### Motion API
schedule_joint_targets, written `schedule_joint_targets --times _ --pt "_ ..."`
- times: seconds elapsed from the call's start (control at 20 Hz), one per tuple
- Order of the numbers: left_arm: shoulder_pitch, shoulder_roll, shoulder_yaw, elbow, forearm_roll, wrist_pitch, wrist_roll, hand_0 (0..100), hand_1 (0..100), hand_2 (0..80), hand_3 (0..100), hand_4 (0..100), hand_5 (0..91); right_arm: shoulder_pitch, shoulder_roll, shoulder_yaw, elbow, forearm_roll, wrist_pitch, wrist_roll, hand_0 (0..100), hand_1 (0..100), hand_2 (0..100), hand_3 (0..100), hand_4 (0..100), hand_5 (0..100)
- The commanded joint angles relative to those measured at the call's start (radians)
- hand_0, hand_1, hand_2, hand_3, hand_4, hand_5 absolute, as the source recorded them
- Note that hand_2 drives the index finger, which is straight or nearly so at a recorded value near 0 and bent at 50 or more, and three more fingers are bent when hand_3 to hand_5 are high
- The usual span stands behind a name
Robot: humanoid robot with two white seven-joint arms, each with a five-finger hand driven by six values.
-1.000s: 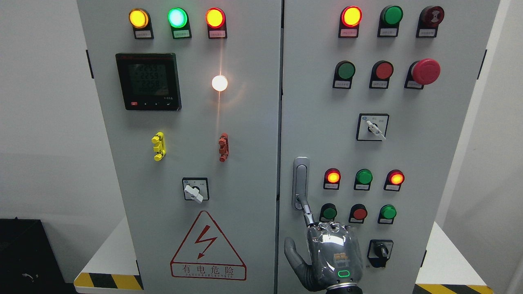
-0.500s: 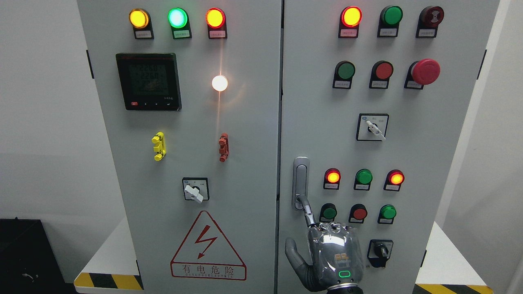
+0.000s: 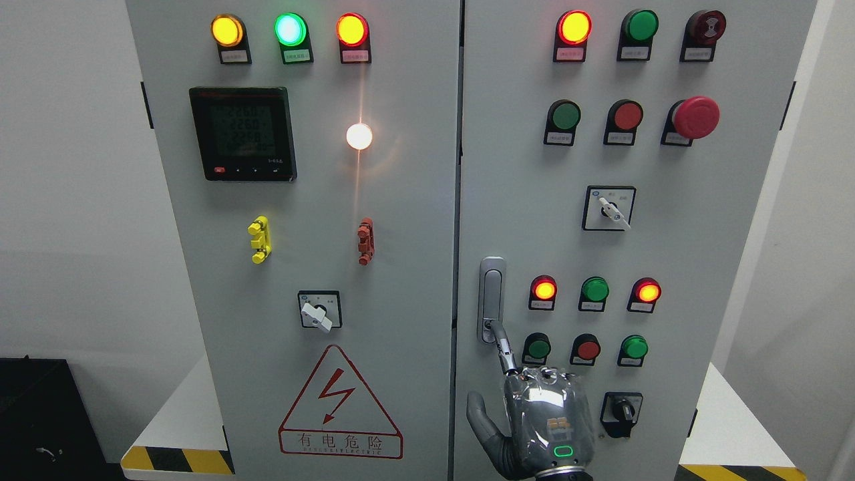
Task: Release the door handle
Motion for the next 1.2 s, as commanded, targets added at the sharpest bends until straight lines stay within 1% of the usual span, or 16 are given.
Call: schedule_joint_targets --times 0.0,1.15 --pt "0.017 0.000 0.000 0.000 0.001 -0.001 0.000 12 56 0.0 0 0 0.0 0.002 0.001 0.000 0.009 0.000 -0.001 0.002 53 27 8 100 98 99" --pt "0.017 0.000 0.000 0.000 0.001 -0.001 0.000 12 56 0.0 0 0 0.0 0.011 -0.001 0.002 0.022 0.002 -0.001 0.002 53 28 8 100 98 99"
